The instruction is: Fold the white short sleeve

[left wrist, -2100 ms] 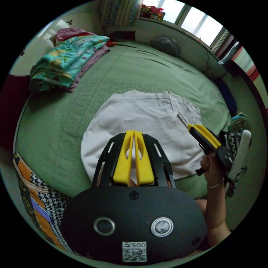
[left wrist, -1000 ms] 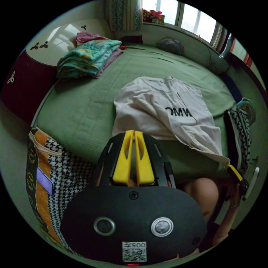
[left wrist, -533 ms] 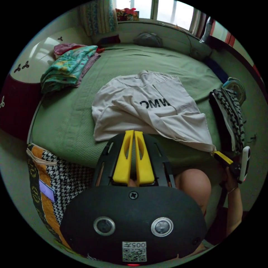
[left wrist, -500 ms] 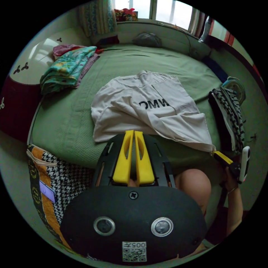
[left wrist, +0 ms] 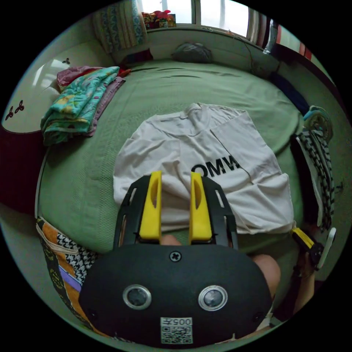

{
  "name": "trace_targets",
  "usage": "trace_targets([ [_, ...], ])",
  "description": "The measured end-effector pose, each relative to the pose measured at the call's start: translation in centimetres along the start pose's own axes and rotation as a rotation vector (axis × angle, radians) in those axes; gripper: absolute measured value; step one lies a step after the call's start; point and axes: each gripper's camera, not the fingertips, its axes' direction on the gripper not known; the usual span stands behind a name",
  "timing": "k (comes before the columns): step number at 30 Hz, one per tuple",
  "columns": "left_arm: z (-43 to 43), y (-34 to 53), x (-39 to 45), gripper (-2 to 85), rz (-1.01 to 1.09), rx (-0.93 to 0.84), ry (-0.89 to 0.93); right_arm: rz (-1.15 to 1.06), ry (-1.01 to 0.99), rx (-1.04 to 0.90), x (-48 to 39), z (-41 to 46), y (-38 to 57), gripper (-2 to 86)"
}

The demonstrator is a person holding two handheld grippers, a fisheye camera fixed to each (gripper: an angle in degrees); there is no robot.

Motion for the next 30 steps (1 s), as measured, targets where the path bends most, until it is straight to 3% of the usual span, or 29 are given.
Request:
trace_targets([
  [6,5.2,-2.5,-0.9,15.1,0.0,-0.136,-0.005,0.042,-0.031,-0.015,1.1,-0.5,0.8,-1.2],
  [8,5.3,-1.7,-1.5,14.6,-0.008,-0.093,0.012,0.067,-0.065,-0.026,1.9,-0.7,1.0,-1.3],
  [15,1.5,2.7,-4.7,5.1,0.012,-0.11,0.055,0.075,-0.083,-0.023,2.8,-1.6,2.5,-1.2],
  [21,-3.6,9.1,-8.8,3.9,-0.008,-0.104,0.082,0.064,-0.085,-0.019,3.0,-3.0,4.1,-1.1],
  [30,-12.0,19.8,-14.3,2.7,-0.017,-0.063,0.189,0.018,-0.102,0.139,2.5,-9.8,8.5,-1.1],
])
